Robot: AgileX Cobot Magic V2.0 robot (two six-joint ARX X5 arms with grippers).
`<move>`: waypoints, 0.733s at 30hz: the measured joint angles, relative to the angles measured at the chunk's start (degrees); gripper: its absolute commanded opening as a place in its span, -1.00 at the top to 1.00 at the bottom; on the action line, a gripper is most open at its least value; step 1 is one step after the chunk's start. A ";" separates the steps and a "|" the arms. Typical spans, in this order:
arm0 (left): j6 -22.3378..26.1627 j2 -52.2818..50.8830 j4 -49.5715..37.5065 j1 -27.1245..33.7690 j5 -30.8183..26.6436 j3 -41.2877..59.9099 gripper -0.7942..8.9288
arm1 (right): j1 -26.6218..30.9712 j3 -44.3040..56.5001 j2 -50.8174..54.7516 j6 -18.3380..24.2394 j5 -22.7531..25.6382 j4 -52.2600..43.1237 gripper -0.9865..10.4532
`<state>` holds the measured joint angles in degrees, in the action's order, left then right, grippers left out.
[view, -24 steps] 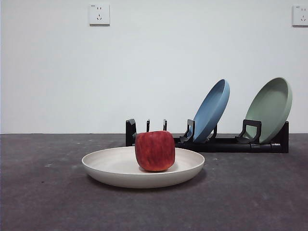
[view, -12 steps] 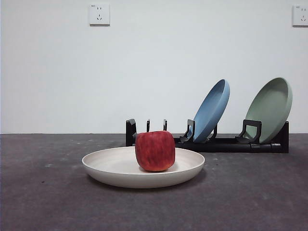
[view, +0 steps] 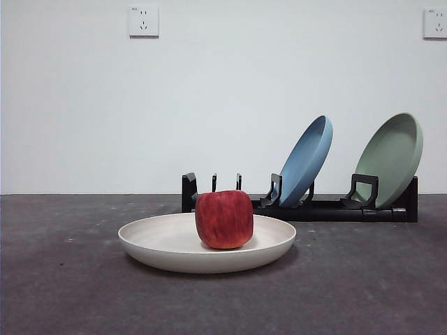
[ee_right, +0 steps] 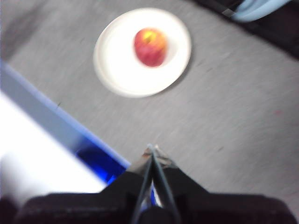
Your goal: Take the yellow plate from the plate rack,put the plate on the table,take the apple from the table,put the apple in the plate
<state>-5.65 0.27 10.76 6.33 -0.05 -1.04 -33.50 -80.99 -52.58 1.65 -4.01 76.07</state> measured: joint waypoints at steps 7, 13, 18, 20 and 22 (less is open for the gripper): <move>0.00 0.00 0.00 0.00 0.00 0.00 0.84 | 17.46 9.62 11.98 1.73 -14.56 -24.28 0.82; 0.00 0.00 0.00 0.00 0.00 0.00 0.84 | 25.46 29.33 24.02 1.90 -15.08 -42.38 0.82; 0.00 0.00 0.00 0.00 0.00 0.00 0.84 | 27.87 49.46 33.77 -0.66 -12.76 -55.30 0.82; 0.00 0.00 0.00 0.00 0.00 0.00 0.84 | 28.39 56.08 37.33 -2.23 -10.91 -59.23 0.82; 0.00 0.00 0.00 0.00 0.00 0.00 0.84 | 28.94 61.96 40.52 -3.87 -10.16 -61.70 0.82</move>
<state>-5.65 0.27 10.76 6.33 -0.05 -1.04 -4.56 -19.03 -12.05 -2.22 -14.17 14.37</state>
